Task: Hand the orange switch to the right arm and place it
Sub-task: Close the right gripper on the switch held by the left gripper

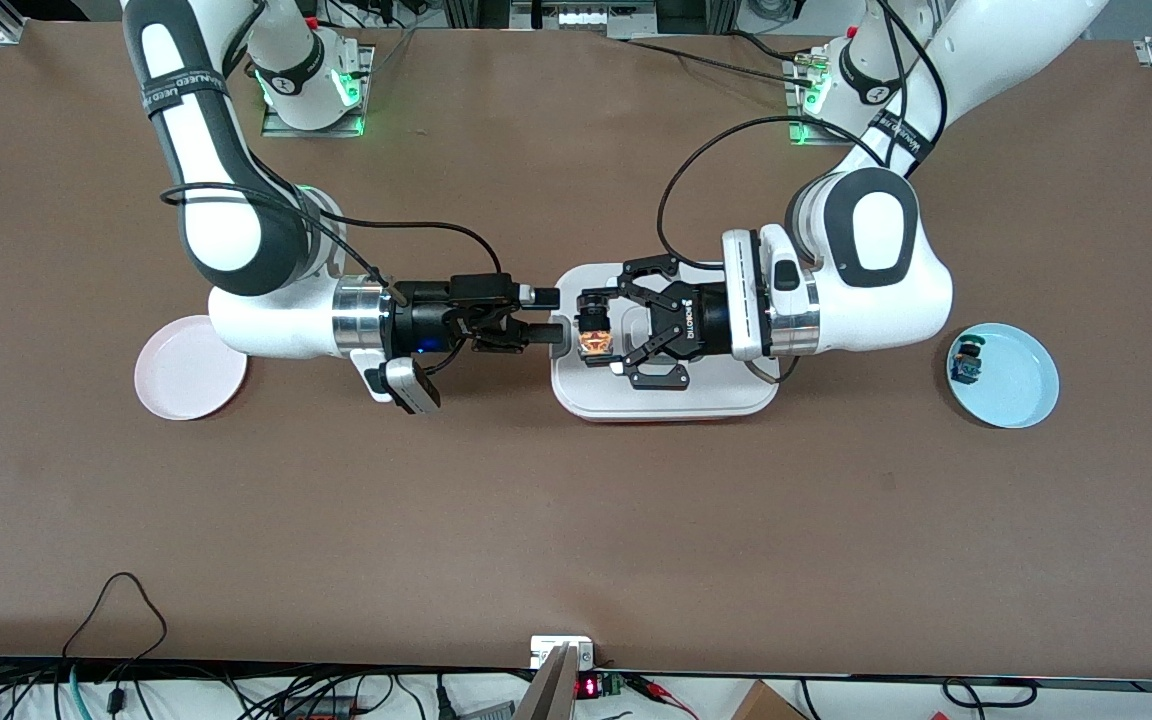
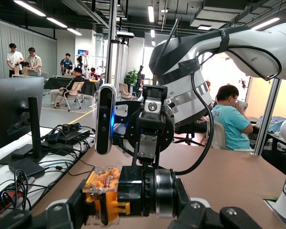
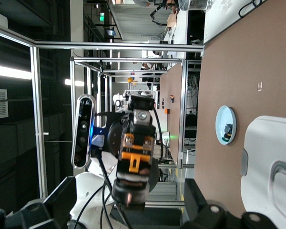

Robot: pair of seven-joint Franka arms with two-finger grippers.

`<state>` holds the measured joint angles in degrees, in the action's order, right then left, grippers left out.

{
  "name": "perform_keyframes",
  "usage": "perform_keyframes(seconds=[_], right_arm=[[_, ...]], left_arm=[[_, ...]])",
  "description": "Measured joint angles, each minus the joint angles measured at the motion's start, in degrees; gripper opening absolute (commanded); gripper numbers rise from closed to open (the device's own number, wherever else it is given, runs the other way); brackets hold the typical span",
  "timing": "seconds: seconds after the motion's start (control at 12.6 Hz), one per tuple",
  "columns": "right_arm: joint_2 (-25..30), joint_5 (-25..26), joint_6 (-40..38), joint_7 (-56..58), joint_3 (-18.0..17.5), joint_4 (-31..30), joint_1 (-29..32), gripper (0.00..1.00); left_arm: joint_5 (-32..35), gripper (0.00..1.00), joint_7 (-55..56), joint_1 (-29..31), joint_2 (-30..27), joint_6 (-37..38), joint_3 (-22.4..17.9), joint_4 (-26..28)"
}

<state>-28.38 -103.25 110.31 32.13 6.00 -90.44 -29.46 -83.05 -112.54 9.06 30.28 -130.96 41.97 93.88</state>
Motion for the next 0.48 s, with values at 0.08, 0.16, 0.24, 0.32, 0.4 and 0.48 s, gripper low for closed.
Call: perform_keyframes(seconds=[0.08,0.16,0.24,0.32,0.4,0.48], right_arm=[[-0.3,0.0,0.5,0.0,0.0,0.6,-0.4,0.91],[-0.7,0.0,1.0,0.0,0.0,1.0,-0.8,0.83],[-0.9,0.0,1.2,0.0,0.0,1.3,-0.9,0.76],[-1.1,0.0,1.3,0.0,0.0,1.4,-0.9,0.69],[-1.2,0.0,1.3,0.0,0.0,1.4,-0.9,0.62],[-1.2,0.0,1.4,0.0,0.0,1.4,-0.9,0.6]], left_arm=[[0.0,0.22,0.0,-0.2,0.0,-0.5,0.1,0.0],[0.0,0.22,0.0,-0.3,0.0,-0.7,0.2,0.0],[0.0,0.22,0.0,-0.3,0.0,-0.7,0.2,0.0],[-0.1,0.22,0.0,-0.3,0.0,-0.7,0.2,0.0],[-0.5,0.22,0.0,-0.3,0.0,-0.8,0.2,0.0],[-0.8,0.22,0.0,-0.3,0.0,-0.8,0.2,0.0]])
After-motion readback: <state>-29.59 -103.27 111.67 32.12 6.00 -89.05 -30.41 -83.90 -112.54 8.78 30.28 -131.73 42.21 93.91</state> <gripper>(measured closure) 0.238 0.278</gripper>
